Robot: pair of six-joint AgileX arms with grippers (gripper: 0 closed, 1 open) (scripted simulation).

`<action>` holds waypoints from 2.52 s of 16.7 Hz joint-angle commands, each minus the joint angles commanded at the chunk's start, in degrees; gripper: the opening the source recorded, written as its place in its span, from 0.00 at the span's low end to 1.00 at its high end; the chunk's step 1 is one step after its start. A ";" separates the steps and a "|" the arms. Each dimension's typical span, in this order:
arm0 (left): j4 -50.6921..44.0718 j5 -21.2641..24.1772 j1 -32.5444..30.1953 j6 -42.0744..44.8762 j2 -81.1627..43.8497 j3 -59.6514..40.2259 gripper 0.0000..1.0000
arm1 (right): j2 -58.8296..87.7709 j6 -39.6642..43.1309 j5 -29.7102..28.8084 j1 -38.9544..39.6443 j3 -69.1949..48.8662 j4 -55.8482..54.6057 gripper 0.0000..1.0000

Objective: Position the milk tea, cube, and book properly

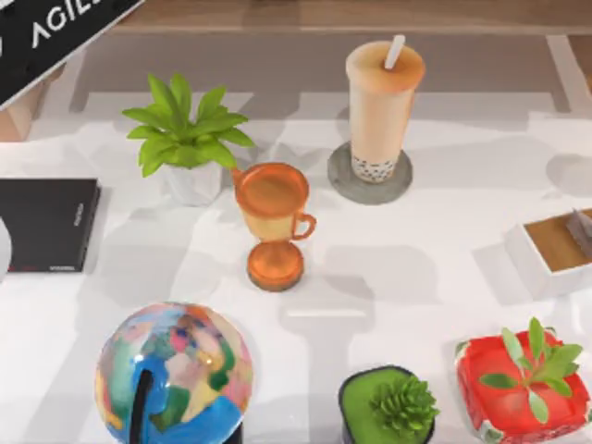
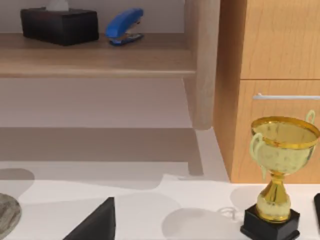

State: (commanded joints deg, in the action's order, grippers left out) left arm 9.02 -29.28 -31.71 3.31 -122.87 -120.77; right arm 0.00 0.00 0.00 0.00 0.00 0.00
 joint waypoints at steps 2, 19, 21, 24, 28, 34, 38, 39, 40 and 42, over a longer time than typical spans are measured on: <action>0.00 0.00 0.00 0.00 0.00 0.00 0.30 | 0.00 0.00 0.00 0.00 0.00 0.00 1.00; 0.00 0.00 0.00 0.00 0.00 0.00 1.00 | 0.00 0.00 0.00 0.00 0.00 0.00 1.00; 0.00 0.00 0.00 0.00 0.00 0.00 1.00 | -0.13 0.00 0.00 0.01 -0.05 0.13 1.00; 0.00 0.00 0.00 0.00 0.00 0.00 1.00 | -4.12 0.11 0.00 0.11 -0.80 4.16 1.00; 0.00 0.00 0.00 0.00 0.00 0.00 1.00 | -12.49 0.22 -0.12 0.16 -1.81 14.34 1.00; 0.00 0.00 0.00 0.00 0.00 0.00 1.00 | -22.01 0.34 -0.28 0.21 -3.19 25.23 1.00; 0.01 0.00 -0.09 0.00 0.02 0.01 1.00 | -22.20 0.35 -0.28 0.21 -3.22 25.42 1.00; 0.09 0.09 0.01 0.05 0.08 0.01 1.00 | -22.20 0.35 -0.28 0.21 -3.22 25.42 1.00; 0.63 0.74 0.67 0.39 0.55 0.06 1.00 | -22.20 0.35 -0.28 0.21 -3.22 25.42 1.00; 2.95 3.75 3.76 1.78 2.62 0.74 1.00 | -22.20 0.35 -0.28 0.21 -3.22 25.42 1.00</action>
State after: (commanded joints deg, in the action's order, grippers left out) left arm 11.97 -25.53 -27.95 5.08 -120.24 -120.03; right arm -22.21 0.35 -0.28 0.21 -3.22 25.43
